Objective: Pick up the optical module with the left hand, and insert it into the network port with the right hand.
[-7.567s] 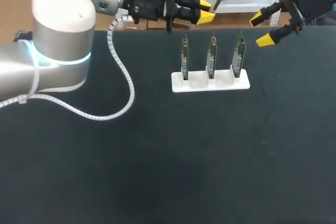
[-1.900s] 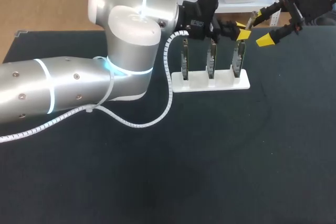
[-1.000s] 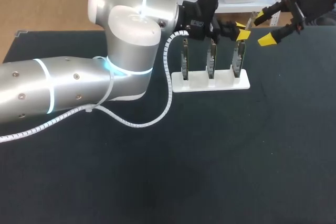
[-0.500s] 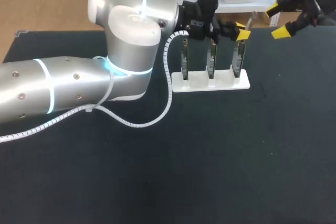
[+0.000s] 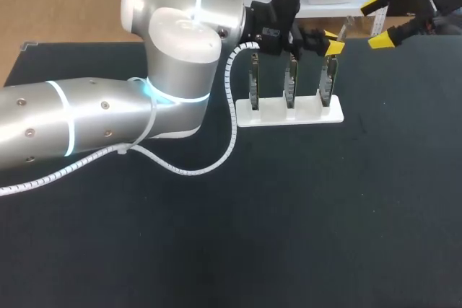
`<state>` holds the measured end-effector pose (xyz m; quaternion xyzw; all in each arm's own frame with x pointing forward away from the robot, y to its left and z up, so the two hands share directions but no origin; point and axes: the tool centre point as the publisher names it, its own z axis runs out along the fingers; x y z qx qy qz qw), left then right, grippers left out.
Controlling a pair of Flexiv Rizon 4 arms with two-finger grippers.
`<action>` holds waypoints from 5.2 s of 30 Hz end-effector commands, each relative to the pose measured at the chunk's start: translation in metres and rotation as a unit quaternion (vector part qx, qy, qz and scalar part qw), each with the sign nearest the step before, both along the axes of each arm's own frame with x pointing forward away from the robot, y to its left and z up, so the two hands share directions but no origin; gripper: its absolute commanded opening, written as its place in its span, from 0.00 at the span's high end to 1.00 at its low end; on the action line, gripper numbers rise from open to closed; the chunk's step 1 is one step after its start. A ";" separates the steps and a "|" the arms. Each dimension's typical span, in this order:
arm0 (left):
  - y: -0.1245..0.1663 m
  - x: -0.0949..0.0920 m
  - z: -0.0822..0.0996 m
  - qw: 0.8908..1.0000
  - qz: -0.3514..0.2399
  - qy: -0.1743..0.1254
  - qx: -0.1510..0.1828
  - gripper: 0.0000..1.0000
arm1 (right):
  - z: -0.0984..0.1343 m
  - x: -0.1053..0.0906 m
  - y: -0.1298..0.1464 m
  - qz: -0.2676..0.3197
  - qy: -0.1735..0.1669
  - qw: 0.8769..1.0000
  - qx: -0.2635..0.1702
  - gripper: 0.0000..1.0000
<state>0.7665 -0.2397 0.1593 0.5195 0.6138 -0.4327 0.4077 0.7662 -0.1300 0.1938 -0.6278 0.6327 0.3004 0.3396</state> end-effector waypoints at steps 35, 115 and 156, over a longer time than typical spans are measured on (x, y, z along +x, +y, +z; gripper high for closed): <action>0.000 0.000 0.000 1.000 0.000 0.000 0.001 1.00 | 0.004 0.004 0.029 0.051 0.016 0.998 0.041 0.00; 0.000 0.000 0.000 1.000 0.000 0.000 0.001 0.00 | 0.003 0.001 0.035 0.053 0.016 0.998 0.036 1.00; 0.025 -0.005 0.011 0.994 -0.009 -0.018 0.104 0.00 | 0.003 0.004 0.034 0.054 0.016 0.998 0.035 1.00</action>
